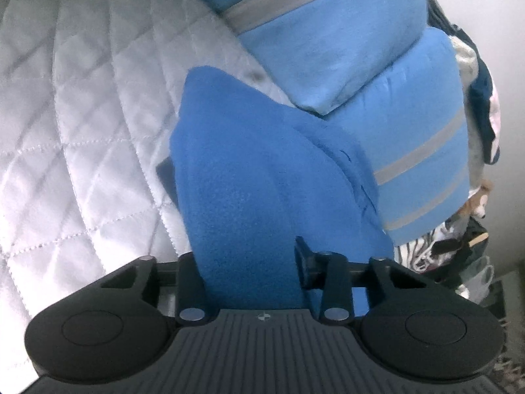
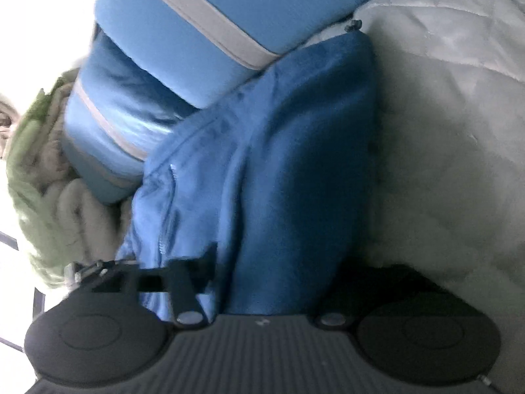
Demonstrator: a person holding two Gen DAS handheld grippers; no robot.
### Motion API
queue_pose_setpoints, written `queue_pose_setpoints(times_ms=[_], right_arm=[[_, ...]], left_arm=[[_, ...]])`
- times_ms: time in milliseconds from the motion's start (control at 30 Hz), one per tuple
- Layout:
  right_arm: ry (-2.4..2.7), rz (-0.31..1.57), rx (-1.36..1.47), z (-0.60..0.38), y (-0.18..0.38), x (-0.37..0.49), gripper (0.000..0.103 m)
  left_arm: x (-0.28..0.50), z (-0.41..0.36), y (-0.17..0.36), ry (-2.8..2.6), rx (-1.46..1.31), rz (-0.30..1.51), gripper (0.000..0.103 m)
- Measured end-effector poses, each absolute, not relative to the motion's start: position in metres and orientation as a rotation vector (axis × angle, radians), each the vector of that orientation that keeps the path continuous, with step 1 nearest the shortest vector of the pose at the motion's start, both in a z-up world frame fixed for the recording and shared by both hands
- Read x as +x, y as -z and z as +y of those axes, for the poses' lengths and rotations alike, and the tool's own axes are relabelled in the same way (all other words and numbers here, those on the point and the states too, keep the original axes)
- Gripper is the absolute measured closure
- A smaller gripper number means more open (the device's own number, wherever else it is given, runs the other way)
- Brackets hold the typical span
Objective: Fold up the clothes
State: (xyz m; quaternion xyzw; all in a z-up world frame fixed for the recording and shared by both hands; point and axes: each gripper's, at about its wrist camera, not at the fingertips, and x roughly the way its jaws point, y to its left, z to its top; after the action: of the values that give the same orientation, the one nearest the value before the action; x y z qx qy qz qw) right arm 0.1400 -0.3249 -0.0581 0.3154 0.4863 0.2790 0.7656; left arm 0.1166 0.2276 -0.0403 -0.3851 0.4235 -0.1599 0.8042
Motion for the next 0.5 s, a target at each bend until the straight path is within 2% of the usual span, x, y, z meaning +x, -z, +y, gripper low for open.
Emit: queue_pose_setpoints(times_ms=[100, 267, 500], right_arm=[[-0.574, 1.011, 0.634, -0.316, 0.042, 0.131, 0.062], [-0.587, 0.886, 0.61, -0.306, 0.005, 0.118, 0.064], [-0.706, 0.807, 0.599, -0.24, -0.029, 0.101, 0.065]], left_arm=[[0.105, 0.223, 0.014, 0.337, -0.746, 0.844, 0.072], [0.086, 0.22, -0.034, 0.315, -0.589, 0.763, 0.074], [0.058, 0.275, -0.11, 0.191, -0.431, 0.702, 0.074]])
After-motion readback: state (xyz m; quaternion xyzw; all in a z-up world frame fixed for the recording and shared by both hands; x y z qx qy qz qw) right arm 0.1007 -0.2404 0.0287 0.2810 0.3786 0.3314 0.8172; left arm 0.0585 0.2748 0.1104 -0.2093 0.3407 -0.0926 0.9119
